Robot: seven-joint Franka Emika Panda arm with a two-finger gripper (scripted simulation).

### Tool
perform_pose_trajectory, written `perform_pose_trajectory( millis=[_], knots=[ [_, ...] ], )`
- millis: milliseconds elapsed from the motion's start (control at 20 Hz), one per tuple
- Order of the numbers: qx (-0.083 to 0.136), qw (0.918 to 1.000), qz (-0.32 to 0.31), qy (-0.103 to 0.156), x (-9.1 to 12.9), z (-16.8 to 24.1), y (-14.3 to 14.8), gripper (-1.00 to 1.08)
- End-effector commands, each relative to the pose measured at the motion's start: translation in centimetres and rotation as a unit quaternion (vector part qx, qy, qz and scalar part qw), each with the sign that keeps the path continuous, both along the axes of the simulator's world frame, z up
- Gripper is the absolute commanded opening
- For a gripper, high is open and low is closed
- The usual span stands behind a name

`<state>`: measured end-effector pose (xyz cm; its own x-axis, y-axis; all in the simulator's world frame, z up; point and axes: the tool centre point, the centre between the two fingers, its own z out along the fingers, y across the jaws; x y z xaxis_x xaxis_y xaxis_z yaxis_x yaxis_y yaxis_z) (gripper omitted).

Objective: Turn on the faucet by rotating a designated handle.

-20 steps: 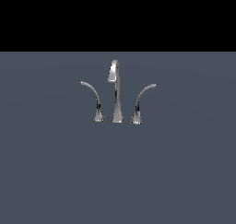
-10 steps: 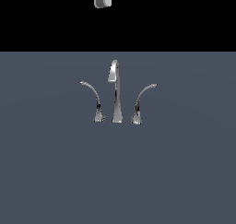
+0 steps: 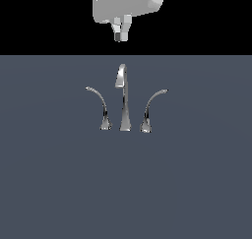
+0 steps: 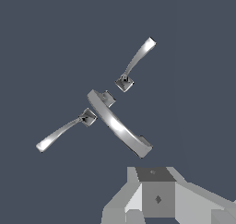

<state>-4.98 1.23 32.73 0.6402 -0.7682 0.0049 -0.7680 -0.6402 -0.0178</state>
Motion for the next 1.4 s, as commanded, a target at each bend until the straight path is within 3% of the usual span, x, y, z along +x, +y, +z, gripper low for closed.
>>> perform_pose_trajectory(
  millis=[0, 250, 500, 900, 1350],
  knots=[
    [0.0, 0.9994, -0.034, 0.0, 1.4, -1.3, -0.7, -1.0],
    [0.0, 0.9948, -0.102, 0.002, 4.1, -4.0, -2.4, -1.0],
    [-0.001, 0.9848, -0.174, 0.004, 6.7, -6.9, -4.6, -1.0],
    [-0.002, 0.9564, -0.292, 0.007, 10.2, -11.6, -9.2, -1.0],
    [-0.001, 0.9255, -0.379, 0.009, 12.0, -15.0, -13.2, -1.0]
  ],
)
